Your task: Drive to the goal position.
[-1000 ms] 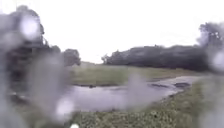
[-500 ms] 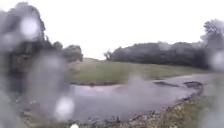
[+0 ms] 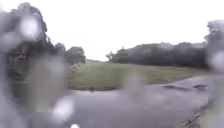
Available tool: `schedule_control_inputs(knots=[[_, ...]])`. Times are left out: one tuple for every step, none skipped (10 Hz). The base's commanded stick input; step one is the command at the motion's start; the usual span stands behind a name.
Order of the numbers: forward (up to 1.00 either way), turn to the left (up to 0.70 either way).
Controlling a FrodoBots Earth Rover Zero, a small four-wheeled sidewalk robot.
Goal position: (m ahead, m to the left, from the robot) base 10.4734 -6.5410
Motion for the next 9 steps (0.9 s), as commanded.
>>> schedule_control_inputs(knots=[[0.85,-0.34],[0.85,-0.34],[0.85,-0.34],[0.85,-0.34],[0.85,-0.34],[0.85,-0.34],[0.85,-0.34],[0.85,-0.34],[0.85,-0.34]])
